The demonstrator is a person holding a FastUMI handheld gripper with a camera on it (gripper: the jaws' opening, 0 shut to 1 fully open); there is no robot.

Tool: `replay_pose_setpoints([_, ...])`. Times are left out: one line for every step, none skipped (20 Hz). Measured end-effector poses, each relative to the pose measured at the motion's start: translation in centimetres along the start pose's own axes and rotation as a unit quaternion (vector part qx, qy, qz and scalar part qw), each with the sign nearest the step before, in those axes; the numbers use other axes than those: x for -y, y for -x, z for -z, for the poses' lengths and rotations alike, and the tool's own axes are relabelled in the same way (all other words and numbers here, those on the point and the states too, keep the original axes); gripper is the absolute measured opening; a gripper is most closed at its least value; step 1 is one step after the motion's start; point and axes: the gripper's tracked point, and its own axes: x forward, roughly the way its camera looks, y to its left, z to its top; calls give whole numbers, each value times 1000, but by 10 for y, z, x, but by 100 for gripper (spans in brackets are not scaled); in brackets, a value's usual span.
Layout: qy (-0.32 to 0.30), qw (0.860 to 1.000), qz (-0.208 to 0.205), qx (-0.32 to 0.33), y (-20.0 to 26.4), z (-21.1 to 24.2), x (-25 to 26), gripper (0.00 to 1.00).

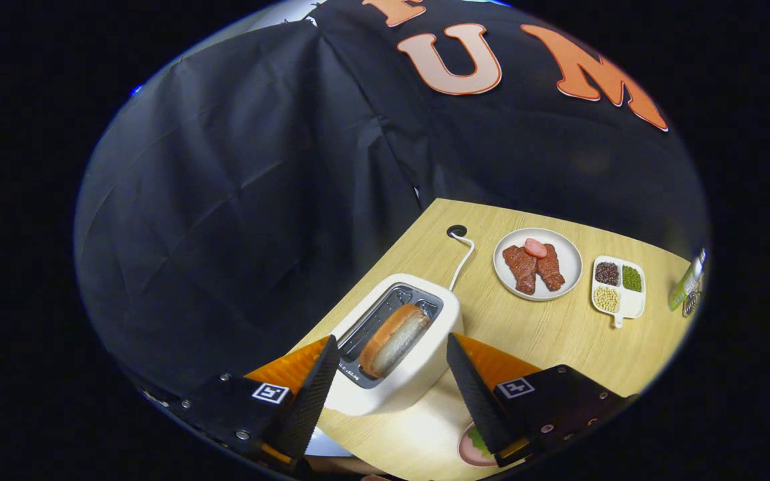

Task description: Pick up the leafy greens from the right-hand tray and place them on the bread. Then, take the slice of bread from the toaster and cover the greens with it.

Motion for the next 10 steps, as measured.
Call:
replay_pose_setpoints([-3, 1000, 2, -6, -6, -1, -2, 97])
replay_pose_setpoints([-6, 1000, 5, -11, -11, -3, -2, 96])
replay_pose_setpoints([-8, 1000, 7, -20, -18, -1, -3, 96])
replay_pose_setpoints([-14, 999, 9, -27, -24, 0, -4, 94])
replay_pose_setpoints([-19, 999, 7, -37, -30, 3, -6, 92])
replay_pose_setpoints([-23, 999, 7, -47, -35, 6, -8, 89])
replay_pose_setpoints([-24, 998, 12, -56, -41, 9, -6, 87])
replay_pose_setpoints([-23, 997, 20, -67, -47, 12, -4, 81])
replay_pose_setpoints([-23, 997, 24, -75, -52, 16, -3, 76])
replay_pose_setpoints([-26, 996, 27, -84, -56, 19, -1, 72])
